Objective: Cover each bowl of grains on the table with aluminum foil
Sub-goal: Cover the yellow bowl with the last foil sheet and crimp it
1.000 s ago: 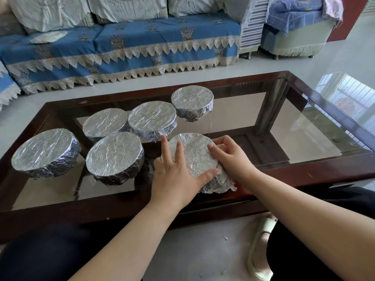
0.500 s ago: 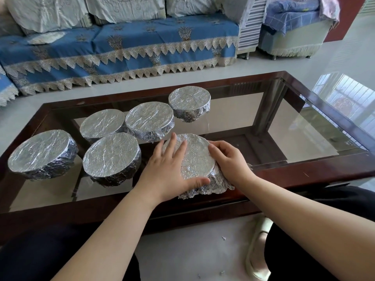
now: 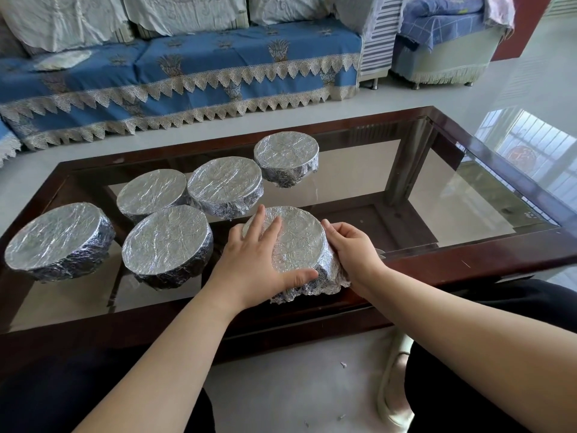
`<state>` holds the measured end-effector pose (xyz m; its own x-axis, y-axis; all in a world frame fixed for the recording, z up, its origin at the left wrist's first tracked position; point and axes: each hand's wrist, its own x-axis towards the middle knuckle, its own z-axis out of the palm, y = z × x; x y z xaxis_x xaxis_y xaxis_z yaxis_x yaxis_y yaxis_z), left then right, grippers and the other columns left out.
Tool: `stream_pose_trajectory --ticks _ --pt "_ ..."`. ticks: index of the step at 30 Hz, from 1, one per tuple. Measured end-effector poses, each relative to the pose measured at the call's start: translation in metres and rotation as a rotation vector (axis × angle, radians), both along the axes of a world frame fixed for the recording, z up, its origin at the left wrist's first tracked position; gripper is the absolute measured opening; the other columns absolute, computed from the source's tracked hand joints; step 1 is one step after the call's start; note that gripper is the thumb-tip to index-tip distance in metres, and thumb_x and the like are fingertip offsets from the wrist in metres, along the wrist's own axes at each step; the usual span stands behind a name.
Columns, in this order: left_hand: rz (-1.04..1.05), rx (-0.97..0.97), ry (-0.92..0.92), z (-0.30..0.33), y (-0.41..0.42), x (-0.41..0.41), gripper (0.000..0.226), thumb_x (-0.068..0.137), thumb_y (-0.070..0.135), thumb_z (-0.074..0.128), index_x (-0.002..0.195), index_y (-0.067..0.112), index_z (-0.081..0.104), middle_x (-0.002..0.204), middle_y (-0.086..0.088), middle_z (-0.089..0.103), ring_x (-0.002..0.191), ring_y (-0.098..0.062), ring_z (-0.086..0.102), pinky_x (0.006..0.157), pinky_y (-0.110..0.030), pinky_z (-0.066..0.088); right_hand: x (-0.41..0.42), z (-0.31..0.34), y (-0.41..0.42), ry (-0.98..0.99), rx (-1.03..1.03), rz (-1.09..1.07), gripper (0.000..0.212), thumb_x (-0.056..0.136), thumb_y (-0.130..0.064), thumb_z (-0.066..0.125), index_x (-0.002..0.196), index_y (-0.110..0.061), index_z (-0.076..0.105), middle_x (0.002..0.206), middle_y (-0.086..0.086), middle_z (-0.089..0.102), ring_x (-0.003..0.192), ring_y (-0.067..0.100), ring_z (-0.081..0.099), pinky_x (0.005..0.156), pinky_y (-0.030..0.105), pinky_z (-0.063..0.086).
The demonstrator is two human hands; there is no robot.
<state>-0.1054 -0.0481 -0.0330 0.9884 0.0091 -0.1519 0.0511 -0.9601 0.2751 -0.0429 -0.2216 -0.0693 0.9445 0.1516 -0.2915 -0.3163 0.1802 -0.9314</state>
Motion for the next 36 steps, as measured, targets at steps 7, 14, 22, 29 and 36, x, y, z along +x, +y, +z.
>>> stream_pose_trajectory --ticks 7,14,22,29,36 --pt "0.015 -0.014 -0.014 0.0 -0.002 0.0 0.126 0.053 0.096 0.033 0.158 0.033 0.002 0.163 0.009 -0.019 0.148 -0.026 -0.005 0.12 -0.046 0.011 0.009 -0.002 0.005 -0.006 -0.035 0.006 0.017 0.094 -0.023 0.064 0.08 -0.012 0.065 0.066 0.002 0.065 0.055 0.014 0.058 0.054 0.027 0.051" --pt "0.026 -0.018 -0.031 -0.001 -0.003 -0.001 0.124 0.055 0.096 0.035 0.158 0.034 0.004 0.164 0.009 -0.017 0.148 -0.025 -0.001 0.119 -0.045 0.013 0.02 -0.007 0.005 -0.09 -0.113 0.049 0.016 0.09 0.001 0.063 0.09 -0.015 0.06 0.083 0.001 0.066 0.073 0.018 0.059 0.068 0.031 0.051" --pt "0.077 -0.008 -0.031 -0.004 -0.006 -0.001 0.126 0.053 0.098 0.03 0.158 0.033 0.004 0.164 0.008 -0.016 0.148 -0.029 0.001 0.119 -0.047 0.015 0.022 0.005 0.0 -0.241 -0.409 0.105 0.032 0.084 0.012 0.047 0.081 -0.014 0.064 0.077 0.003 0.071 0.066 0.016 0.061 0.064 0.031 0.052" --pt "0.239 0.096 -0.028 -0.003 -0.032 -0.005 0.128 0.055 0.097 0.011 0.158 0.023 -0.002 0.163 -0.01 -0.019 0.147 -0.043 -0.003 0.12 -0.052 0.014 0.007 0.025 -0.005 -0.379 -0.53 0.275 0.022 0.101 -0.03 0.048 0.111 -0.023 0.067 0.093 -0.013 0.067 0.085 -0.003 0.061 0.08 0.018 0.046" --pt "0.11 0.269 0.004 0.005 -0.011 -0.009 0.126 0.055 0.1 -0.003 0.157 0.025 -0.005 0.164 -0.013 -0.011 0.149 -0.042 0.002 0.119 -0.054 0.007 0.007 0.007 -0.002 -0.439 -0.544 0.171 0.018 0.094 -0.034 0.06 0.11 -0.024 0.058 0.092 -0.014 0.066 0.088 0.004 0.065 0.078 0.019 0.049"
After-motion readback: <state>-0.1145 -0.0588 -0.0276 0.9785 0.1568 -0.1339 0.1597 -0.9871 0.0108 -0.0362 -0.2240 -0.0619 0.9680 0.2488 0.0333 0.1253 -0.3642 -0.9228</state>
